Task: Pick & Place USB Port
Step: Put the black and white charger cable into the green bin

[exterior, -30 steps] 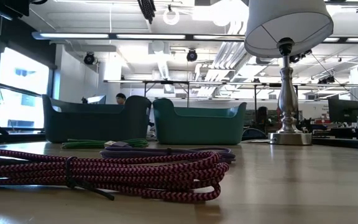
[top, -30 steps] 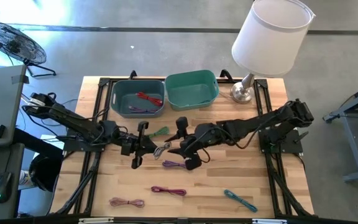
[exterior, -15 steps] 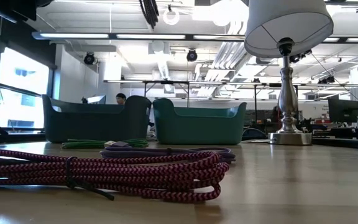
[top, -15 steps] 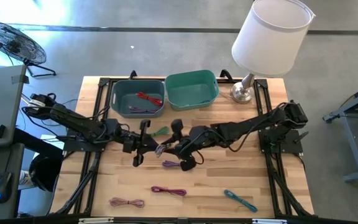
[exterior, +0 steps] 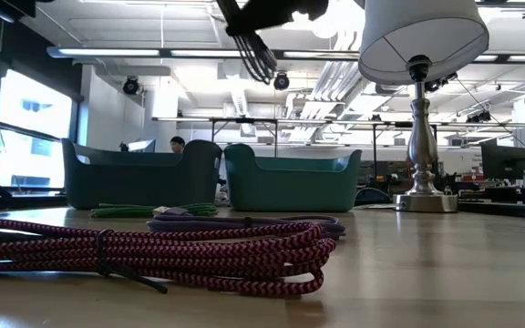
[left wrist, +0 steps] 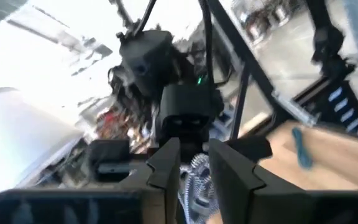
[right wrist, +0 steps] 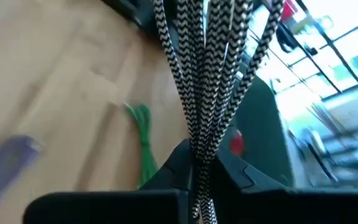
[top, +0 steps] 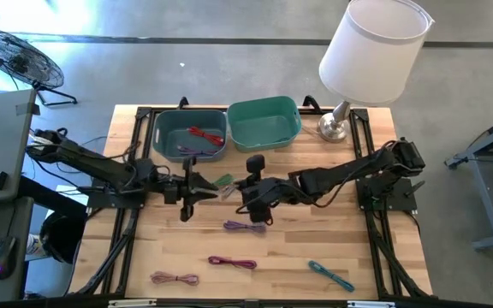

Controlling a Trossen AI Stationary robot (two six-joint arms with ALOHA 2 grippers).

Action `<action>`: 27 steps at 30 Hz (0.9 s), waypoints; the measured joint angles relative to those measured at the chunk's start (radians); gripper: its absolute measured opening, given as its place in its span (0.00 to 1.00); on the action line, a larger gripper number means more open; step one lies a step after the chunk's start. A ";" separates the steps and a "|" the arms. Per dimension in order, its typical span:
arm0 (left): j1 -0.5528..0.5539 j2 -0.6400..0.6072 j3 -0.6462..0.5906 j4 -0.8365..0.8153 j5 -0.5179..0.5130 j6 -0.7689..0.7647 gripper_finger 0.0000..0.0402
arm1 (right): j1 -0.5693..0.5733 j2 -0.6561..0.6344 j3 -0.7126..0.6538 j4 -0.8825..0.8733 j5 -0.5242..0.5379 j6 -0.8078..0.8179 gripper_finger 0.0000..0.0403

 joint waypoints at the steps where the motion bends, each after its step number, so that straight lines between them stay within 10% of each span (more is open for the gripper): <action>1: 0.000 -0.033 0.000 -0.054 -0.017 0.003 0.22 | 0.000 -0.004 0.000 -0.015 0.039 0.002 0.05; 7: 0.000 -0.225 0.000 -0.372 -0.122 0.002 0.25 | -0.068 -0.011 0.001 -0.169 0.302 -0.051 0.05; 19: 0.000 -0.302 0.000 -0.632 -0.145 0.028 0.26 | -0.455 -0.011 0.003 -0.233 -0.012 -0.014 0.06; 27: 0.000 -0.300 -0.001 -0.681 -0.147 -0.032 0.26 | -0.553 -0.011 0.003 -0.238 -0.139 0.097 0.36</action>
